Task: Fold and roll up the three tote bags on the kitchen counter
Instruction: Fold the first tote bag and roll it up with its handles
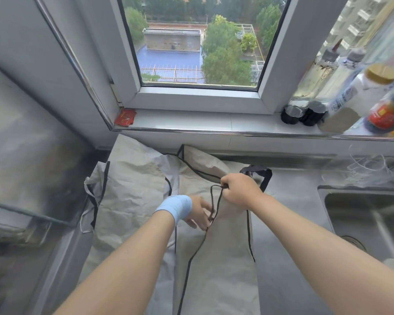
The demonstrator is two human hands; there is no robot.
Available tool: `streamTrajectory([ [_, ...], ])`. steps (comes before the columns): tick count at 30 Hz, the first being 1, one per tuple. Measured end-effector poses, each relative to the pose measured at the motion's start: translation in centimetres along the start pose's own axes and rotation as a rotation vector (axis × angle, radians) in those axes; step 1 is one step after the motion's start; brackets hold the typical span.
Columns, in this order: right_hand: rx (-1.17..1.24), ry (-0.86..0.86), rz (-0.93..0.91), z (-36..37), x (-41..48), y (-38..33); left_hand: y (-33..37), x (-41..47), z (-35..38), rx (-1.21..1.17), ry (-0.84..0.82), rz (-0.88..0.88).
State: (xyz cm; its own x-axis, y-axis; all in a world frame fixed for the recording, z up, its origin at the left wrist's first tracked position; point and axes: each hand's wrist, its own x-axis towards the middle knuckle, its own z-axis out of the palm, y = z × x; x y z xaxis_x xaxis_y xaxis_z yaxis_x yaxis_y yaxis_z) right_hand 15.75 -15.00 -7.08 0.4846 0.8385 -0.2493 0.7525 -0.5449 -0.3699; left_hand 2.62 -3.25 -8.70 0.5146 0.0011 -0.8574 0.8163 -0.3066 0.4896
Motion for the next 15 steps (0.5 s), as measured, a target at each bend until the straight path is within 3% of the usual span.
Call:
streamTrajectory([
  [1, -0.008, -0.018, -0.003, 0.2, 0.2, -0.2, -0.5, -0.3, -0.5, -0.002, 0.000, 0.001],
  [2, -0.011, -0.034, -0.008, 0.5, 0.5, -0.3, -1.2, -0.5, -1.3, -0.009, 0.115, 0.024],
  [5, -0.009, -0.040, -0.020, 1.2, 1.0, -1.3, -2.9, -1.4, -3.2, -0.124, 0.740, 0.114],
  [7, 0.057, 0.038, -0.018, 1.8, 1.2, -1.7, -3.2, -1.5, -3.4, -0.225, 0.949, 0.171],
  [9, 0.136, 0.078, -0.035, 2.6, 1.7, -2.0, -2.4, -1.1, -2.9, -0.272, 1.020, 0.274],
  [12, 0.188, -0.167, -0.036, 4.0, 2.3, -2.4, -0.5, -0.6, -2.1, -0.171, 1.096, 0.426],
  [15, 0.165, -0.207, -0.052, 4.5, 2.2, -2.0, 0.9, 0.1, -1.3, 0.136, 0.974, 0.433],
])
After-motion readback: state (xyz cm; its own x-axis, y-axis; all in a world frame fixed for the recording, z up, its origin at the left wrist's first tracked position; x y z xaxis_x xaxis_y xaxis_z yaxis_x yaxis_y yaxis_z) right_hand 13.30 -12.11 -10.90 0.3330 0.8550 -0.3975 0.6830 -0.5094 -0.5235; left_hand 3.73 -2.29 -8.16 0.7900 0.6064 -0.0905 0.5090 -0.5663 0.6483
